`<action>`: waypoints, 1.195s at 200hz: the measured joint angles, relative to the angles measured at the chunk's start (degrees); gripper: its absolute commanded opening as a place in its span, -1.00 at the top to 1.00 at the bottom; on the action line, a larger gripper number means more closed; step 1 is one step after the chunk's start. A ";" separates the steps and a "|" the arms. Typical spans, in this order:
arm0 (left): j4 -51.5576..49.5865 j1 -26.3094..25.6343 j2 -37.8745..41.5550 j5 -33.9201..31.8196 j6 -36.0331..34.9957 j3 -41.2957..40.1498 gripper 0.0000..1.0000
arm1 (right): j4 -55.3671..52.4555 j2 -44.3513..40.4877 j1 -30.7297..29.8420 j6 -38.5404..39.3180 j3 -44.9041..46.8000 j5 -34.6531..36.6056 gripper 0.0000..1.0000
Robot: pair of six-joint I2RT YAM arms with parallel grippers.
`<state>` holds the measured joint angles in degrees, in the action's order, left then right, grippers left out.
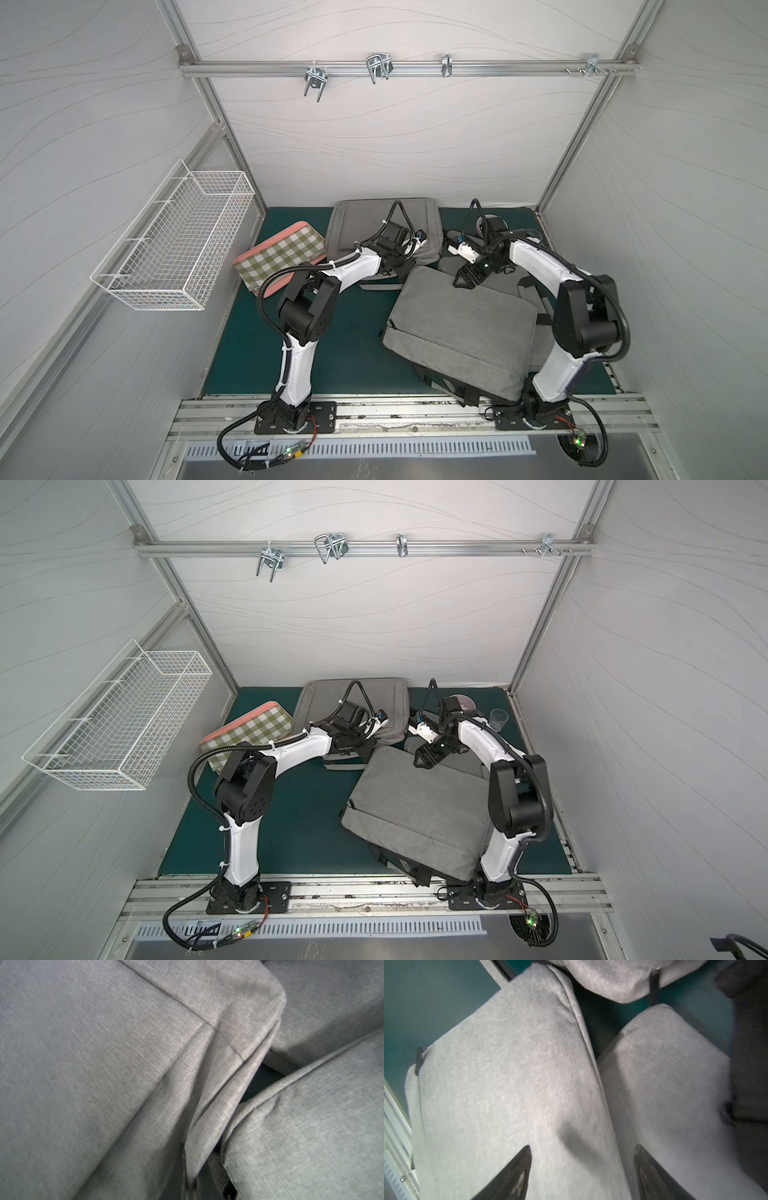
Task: Open the zippered laptop bag and take out the laptop
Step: Adjust the zippered laptop bag.
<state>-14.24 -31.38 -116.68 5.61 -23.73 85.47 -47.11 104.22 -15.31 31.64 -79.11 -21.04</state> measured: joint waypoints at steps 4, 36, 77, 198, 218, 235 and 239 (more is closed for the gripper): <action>-0.02 0.00 0.00 0.04 0.00 0.00 0.80 | -0.11 0.94 0.00 0.37 -0.42 -0.31 -0.56; -0.44 0.11 0.00 0.70 -0.02 0.00 0.80 | -2.45 6.34 0.00 1.84 -3.93 -2.86 -0.56; -0.57 0.26 0.00 1.05 -0.04 0.00 0.79 | -5.66 11.67 -0.11 2.97 -8.70 -6.25 -0.45; -0.94 0.37 0.00 1.07 -0.04 0.02 0.79 | -4.94 8.07 2.75 3.17 -5.09 -12.70 1.00; -0.81 0.52 0.00 1.14 0.26 0.00 0.80 | -4.17 4.04 5.95 2.34 -1.68 -13.44 1.00; -0.81 0.68 0.00 1.33 0.59 0.00 0.80 | -3.43 0.24 9.27 1.95 1.49 -13.49 1.00; -0.83 0.68 0.00 1.38 0.61 0.00 0.80 | -3.39 -0.59 10.10 1.75 2.19 -13.49 1.00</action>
<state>-15.07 -30.70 -116.68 6.98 -23.11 85.47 -50.50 103.63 -5.21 33.39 -76.93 -34.52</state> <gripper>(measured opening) 0.102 0.119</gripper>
